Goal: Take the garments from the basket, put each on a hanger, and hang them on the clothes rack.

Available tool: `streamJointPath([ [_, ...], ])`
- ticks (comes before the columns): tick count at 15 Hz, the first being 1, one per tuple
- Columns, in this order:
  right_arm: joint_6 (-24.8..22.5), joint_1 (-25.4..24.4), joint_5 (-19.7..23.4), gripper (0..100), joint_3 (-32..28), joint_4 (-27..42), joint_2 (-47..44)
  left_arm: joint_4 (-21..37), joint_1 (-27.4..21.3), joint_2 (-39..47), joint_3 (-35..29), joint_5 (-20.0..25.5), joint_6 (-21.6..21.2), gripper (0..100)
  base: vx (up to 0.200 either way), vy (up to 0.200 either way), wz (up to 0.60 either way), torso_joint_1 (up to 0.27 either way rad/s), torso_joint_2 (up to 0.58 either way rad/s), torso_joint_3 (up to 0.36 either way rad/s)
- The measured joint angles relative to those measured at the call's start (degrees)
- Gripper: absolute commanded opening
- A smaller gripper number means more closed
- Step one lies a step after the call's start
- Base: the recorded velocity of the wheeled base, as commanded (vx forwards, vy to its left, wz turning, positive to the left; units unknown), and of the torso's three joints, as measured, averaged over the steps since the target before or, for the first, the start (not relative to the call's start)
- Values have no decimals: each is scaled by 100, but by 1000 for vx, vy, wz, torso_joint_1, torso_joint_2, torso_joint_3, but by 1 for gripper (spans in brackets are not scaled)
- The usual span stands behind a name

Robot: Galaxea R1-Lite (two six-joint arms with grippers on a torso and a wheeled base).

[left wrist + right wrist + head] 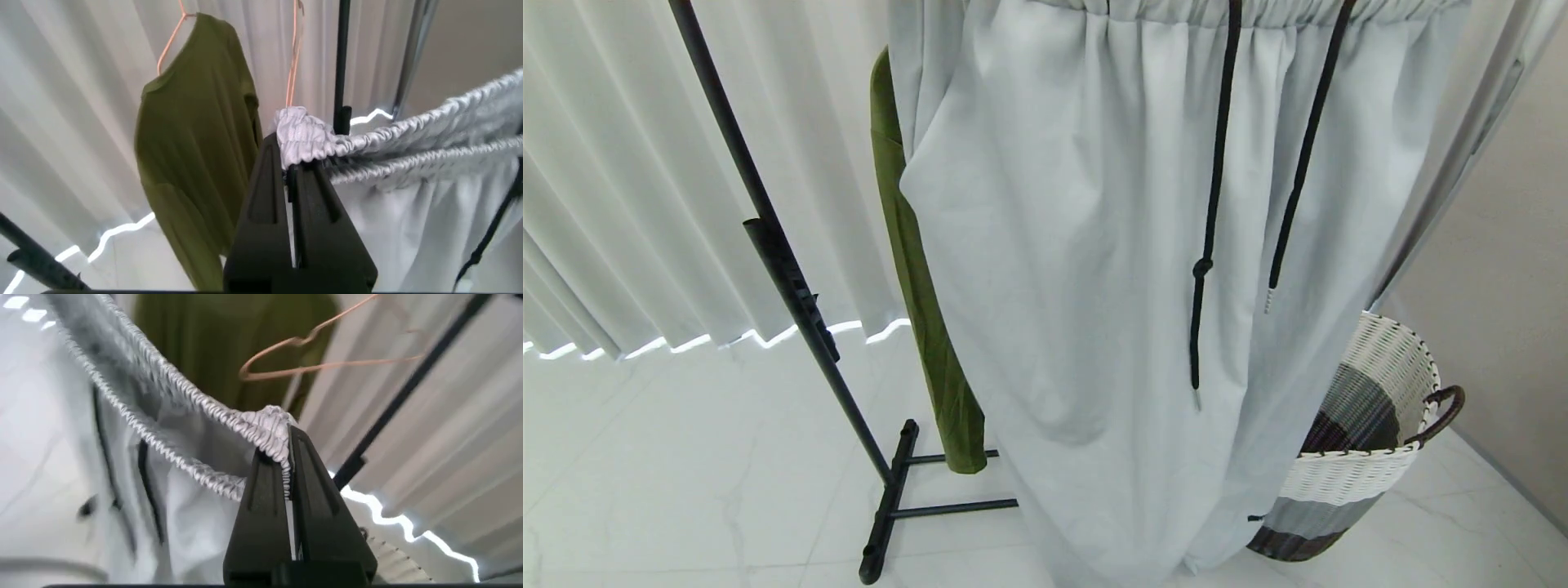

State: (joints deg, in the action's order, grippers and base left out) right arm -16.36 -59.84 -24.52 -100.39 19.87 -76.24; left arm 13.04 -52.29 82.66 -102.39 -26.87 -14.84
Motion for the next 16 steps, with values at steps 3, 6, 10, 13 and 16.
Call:
streamJointPath([
  [3, 132, -675, 33, 0, -68, 1005, 267, -232, -6, 168, -28, -1, -76, 0, 0, 0, 0, 0, 0, 0],
  [6, 640, -1640, 55, 0, -51, 1363, 439, -372, -20, 377, -194, 2, -95, 0, 0, 0, 0, 0, 0, 0],
  [10, 725, -1946, 40, 0, -24, 1440, 469, -369, -20, 532, -296, -4, -79, 0, 0, 0, 0, 0, 0, 0],
  [13, 701, -1668, 16, 0, 4, 1458, 483, -189, -24, 468, -290, -26, -65, 0, 0, 0, 0, 0, 0, 0],
  [16, 477, -766, -9, 0, 26, 1154, 383, 639, -113, 94, -202, -23, 113, 0, 0, 0, 0, 0, 0, 0],
])
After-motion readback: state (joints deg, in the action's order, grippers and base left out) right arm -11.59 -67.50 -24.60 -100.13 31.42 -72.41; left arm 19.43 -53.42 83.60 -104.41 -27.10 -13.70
